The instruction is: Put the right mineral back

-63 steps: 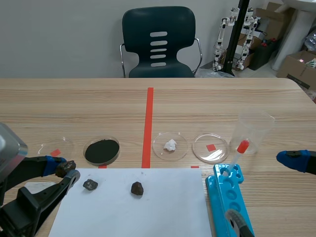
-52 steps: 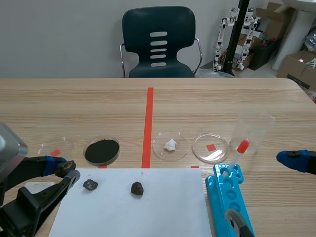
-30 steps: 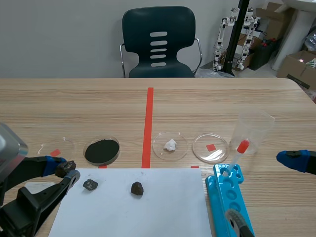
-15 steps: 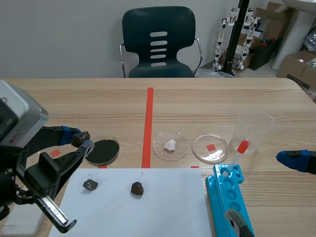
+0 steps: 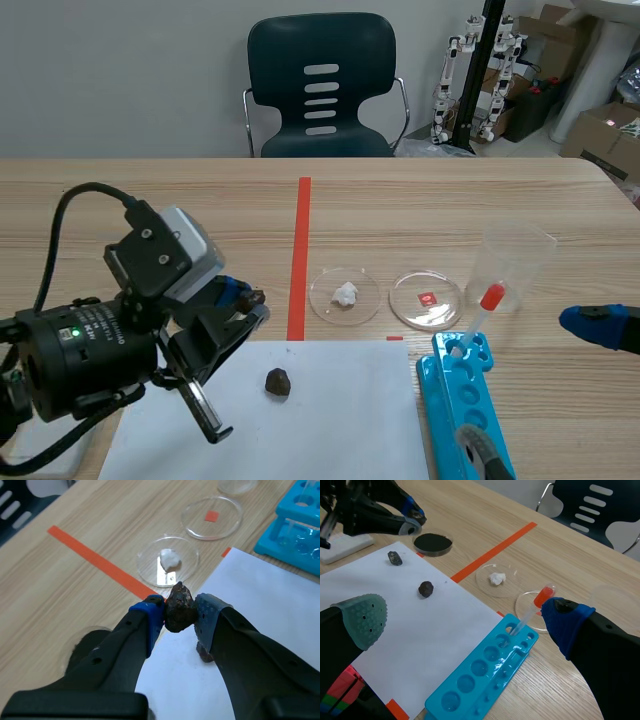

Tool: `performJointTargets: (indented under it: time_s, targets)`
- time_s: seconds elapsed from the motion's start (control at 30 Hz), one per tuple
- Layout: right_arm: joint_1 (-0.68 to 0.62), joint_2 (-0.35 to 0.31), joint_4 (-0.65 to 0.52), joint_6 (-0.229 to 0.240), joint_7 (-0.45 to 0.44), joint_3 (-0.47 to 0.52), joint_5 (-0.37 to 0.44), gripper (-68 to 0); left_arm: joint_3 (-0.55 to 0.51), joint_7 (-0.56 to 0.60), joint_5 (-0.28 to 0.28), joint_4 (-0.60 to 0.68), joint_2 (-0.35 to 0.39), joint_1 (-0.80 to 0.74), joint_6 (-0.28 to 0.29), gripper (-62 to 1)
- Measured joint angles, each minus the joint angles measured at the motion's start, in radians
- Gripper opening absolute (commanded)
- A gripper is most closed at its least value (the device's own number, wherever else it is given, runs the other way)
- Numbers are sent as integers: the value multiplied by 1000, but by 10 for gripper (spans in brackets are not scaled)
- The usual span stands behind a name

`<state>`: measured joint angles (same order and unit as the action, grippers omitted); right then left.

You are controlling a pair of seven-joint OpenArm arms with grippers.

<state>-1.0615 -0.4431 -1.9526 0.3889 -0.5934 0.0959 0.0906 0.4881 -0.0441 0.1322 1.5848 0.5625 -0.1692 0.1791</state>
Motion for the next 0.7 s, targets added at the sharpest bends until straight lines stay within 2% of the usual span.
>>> performJointTargets:
  time_s: [0.2,0.43,0.7]
  targets:
    - [0,0,0,0,0,0,0,-22,29,0,0,-124,-99,73,60,-519]
    - [0,0,0,0,1,0,0,-22,88,0,-1,-236,-197,140,105,-519]
    - [0,0,0,0,1,0,0,-22,180,2,-7,-432,-305,222,107,-519]
